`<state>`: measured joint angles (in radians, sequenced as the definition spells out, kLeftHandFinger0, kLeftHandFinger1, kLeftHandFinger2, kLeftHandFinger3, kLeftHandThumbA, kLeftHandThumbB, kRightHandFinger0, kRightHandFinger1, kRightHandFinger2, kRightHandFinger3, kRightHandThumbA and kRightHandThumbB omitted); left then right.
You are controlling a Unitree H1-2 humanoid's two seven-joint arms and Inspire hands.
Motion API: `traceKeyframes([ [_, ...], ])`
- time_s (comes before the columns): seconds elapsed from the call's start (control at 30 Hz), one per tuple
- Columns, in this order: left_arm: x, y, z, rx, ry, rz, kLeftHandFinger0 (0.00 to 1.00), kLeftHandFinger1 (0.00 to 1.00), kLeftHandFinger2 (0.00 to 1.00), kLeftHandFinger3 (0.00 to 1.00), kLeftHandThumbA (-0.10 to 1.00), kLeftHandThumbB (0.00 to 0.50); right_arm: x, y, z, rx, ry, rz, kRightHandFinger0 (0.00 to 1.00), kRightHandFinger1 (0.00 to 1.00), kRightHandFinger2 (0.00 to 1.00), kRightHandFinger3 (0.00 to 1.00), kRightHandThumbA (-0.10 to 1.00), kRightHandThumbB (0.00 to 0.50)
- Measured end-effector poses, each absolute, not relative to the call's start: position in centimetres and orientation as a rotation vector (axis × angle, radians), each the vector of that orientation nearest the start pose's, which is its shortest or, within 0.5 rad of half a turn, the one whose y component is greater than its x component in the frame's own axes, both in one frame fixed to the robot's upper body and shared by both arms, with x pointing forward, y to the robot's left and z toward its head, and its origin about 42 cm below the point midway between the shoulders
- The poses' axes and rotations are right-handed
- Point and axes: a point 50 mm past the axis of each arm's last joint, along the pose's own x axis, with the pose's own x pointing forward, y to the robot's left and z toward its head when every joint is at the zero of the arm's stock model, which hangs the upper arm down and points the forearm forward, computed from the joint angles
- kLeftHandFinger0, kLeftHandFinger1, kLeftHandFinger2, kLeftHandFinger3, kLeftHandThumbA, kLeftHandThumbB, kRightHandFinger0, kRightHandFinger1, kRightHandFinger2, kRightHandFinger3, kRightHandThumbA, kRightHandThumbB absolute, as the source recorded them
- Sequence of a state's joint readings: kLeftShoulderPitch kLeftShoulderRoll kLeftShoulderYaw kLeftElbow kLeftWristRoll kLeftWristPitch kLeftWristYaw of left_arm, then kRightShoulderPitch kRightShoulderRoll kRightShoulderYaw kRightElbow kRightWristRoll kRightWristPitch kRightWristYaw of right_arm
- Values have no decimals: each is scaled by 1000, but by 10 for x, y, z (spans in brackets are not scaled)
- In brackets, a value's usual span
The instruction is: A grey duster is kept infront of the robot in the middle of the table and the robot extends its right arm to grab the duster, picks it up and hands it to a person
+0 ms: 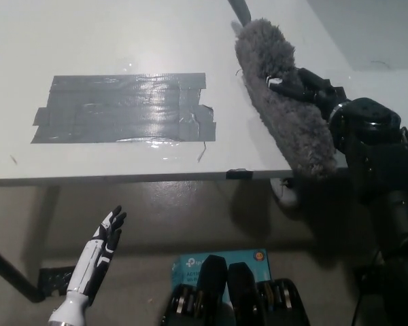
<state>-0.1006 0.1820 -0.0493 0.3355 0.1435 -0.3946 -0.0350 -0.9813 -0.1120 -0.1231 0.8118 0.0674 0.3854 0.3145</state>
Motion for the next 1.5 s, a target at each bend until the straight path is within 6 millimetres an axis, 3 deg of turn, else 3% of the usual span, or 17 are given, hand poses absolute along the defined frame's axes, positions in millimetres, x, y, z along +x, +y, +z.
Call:
traceKeyframes([
  [0.03, 307, 256, 62, 322, -147, -151, 1000, 1000, 1000, 1000, 1000, 265, 547, -175, 256, 36, 235, 380, 0, 306, 748, 1000, -100, 194],
  [0.13, 307, 257, 61, 322, -144, -151, 1000, 1000, 1000, 1000, 1000, 270, 543, -175, 248, 69, 246, 385, 0, 311, 695, 1000, -100, 169],
  [0.43, 307, 257, 60, 321, -137, -151, 1000, 1000, 1000, 1000, 1000, 264, 523, -171, 220, 183, 275, 397, 0, 362, 731, 999, -100, 127],
  [0.5, 307, 257, 59, 321, -134, -151, 1000, 1000, 1000, 1000, 1000, 261, 513, -163, 212, 233, 271, 412, 0, 371, 751, 994, -100, 107],
  [0.77, 306, 257, 57, 321, -125, -150, 1000, 1000, 1000, 1000, 1000, 258, 485, -143, 191, 372, 283, 448, 0, 394, 781, 1000, -100, 107],
  [0.97, 306, 257, 57, 321, -124, -150, 991, 1000, 1000, 1000, 1000, 268, 469, -137, 187, 461, 278, 459, 0, 391, 775, 1000, -100, 96],
  [1.27, 307, 257, 57, 321, -124, -150, 979, 1000, 1000, 1000, 1000, 268, 462, -131, 204, 553, 246, 490, 0, 415, 802, 1000, -100, 90],
  [1.3, 307, 257, 57, 321, -124, -150, 978, 1000, 1000, 1000, 1000, 269, 462, -130, 205, 560, 242, 493, 0, 419, 790, 1000, -100, 118],
  [1.33, 307, 257, 57, 321, -124, -150, 978, 1000, 1000, 1000, 1000, 268, 461, -130, 208, 570, 237, 496, 38, 488, 876, 1000, -97, 171],
  [1.37, 307, 257, 57, 321, -124, -150, 978, 1000, 1000, 1000, 1000, 268, 461, -129, 212, 582, 230, 498, 38, 488, 876, 1000, -97, 171],
  [1.4, 307, 257, 57, 321, -124, -150, 979, 1000, 1000, 1000, 1000, 265, 460, -129, 214, 588, 225, 499, 187, 586, 893, 1000, 107, 188],
  [1.43, 307, 257, 57, 321, -124, -150, 978, 1000, 1000, 1000, 1000, 264, 460, -129, 217, 594, 220, 502, 656, 1000, 1000, 1000, 453, 306],
  [1.47, 307, 257, 57, 321, -125, -150, 977, 1000, 1000, 1000, 1000, 265, 458, -129, 223, 604, 204, 510, 1000, 1000, 1000, 1000, 530, 311],
  [1.5, 307, 257, 57, 321, -125, -150, 966, 1000, 1000, 1000, 1000, 273, 458, -129, 226, 605, 199, 511, 1000, 1000, 1000, 1000, 582, 392],
])
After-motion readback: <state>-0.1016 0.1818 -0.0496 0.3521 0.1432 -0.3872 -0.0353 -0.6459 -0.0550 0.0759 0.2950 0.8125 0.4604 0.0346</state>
